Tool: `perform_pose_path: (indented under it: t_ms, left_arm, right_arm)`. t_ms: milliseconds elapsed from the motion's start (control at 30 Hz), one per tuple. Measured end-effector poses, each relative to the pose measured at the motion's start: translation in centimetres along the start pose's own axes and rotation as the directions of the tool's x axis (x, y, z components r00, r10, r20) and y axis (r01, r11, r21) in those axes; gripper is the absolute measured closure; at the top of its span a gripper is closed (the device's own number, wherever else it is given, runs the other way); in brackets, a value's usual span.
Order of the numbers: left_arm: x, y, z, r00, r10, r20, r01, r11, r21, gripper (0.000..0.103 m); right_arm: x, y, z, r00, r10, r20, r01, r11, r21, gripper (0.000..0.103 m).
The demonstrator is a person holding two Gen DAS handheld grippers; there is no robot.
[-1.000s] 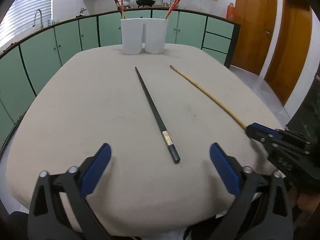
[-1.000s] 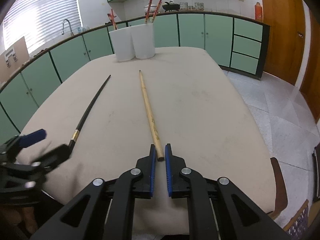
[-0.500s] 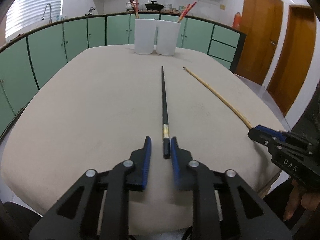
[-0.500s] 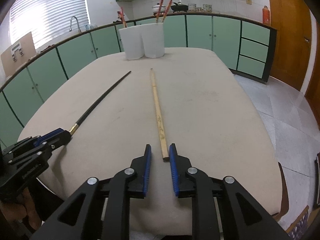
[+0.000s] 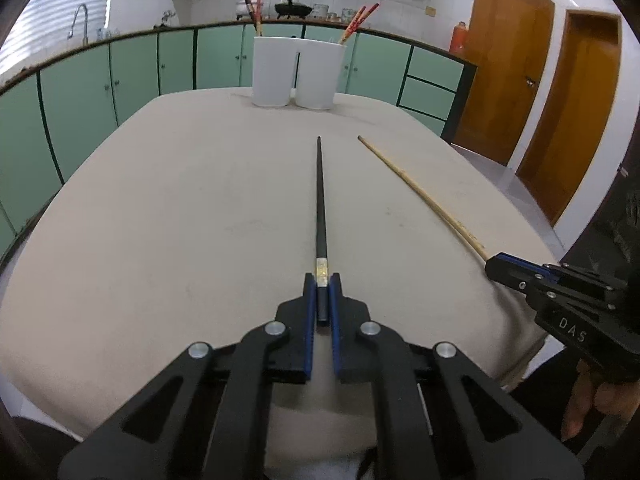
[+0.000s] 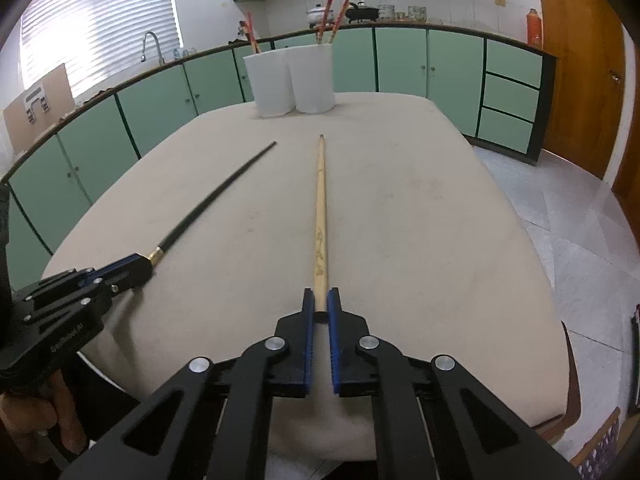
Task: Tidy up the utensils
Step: 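Carry the black chopstick with the left tool while the right tool carries the wooden one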
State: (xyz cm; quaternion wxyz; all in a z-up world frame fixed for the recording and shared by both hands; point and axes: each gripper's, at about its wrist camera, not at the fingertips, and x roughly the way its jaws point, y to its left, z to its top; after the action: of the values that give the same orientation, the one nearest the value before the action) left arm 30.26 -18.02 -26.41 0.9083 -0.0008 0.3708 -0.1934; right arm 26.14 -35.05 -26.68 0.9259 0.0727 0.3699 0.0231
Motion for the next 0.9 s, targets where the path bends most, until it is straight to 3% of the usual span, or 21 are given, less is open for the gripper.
perform_pose_path:
  t_ms: [167,467,900]
  left_arm:
    - [-4.1,0.4,2.1,1.000,-0.006,0.024,0.007,0.999,-0.034,0.097]
    - [-10.1,0.7,5.9,0.995,0.006,0.095,-0.006,1.000,-0.001,0.097]
    - [-11.4,1.0,10.6,0.996,-0.007,0.090,0.001,0.998,0.060,0.097]
  right_arm:
    - [-3.7,0.2,1.6,1.000,0.024,0.007,-0.024,1.000,-0.001,0.096]
    - [-10.0,1.6,8.4,0.996,0.073,0.057,-0.068,0.993,-0.095,0.096]
    - [-9.9,3.4,15.3,0.995,0.101,0.019,-0.095,0.974,-0.208,0.096]
